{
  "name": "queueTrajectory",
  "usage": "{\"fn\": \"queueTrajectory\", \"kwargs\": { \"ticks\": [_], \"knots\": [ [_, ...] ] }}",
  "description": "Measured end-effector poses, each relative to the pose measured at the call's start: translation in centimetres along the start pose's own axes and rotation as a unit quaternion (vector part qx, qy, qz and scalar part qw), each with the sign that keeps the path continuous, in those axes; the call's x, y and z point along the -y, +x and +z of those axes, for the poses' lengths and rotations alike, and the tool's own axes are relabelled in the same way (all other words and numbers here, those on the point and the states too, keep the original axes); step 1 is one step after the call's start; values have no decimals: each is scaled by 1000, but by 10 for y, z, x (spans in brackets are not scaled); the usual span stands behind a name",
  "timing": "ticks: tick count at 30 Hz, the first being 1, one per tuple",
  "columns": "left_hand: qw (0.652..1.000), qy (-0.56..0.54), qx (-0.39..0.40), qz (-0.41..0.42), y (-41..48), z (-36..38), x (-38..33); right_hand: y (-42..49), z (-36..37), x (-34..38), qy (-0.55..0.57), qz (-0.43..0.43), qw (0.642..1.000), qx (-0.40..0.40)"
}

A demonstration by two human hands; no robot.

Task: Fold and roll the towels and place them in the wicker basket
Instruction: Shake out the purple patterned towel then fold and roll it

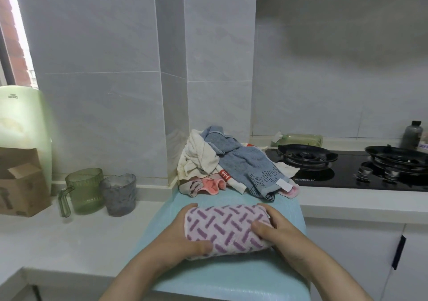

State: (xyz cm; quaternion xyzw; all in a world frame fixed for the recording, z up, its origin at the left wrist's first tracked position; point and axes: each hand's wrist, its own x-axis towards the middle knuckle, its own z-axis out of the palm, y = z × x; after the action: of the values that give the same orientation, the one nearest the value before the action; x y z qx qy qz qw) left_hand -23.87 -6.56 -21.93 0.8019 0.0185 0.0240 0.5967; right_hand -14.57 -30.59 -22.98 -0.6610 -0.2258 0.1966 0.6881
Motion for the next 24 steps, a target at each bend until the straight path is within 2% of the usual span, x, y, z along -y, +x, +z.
{"fn": "queueTrajectory", "kwargs": {
  "ticks": [3,8,11,16,24],
  "knots": [
    [998,37,-40,28,3,1,-3,-8,-1,6,-106,-8,994,-11],
    [983,107,-121,83,10,-1,6,-6,3,5,-209,-57,972,-91],
    [983,135,-104,72,9,-1,13,-5,0,-3,-236,-45,968,-76],
    [989,129,-50,45,11,-4,15,-9,-5,5,-288,2,958,-8],
    [990,116,-73,41,17,-7,15,-3,-4,-3,-257,-11,964,-61]
  ]
}}
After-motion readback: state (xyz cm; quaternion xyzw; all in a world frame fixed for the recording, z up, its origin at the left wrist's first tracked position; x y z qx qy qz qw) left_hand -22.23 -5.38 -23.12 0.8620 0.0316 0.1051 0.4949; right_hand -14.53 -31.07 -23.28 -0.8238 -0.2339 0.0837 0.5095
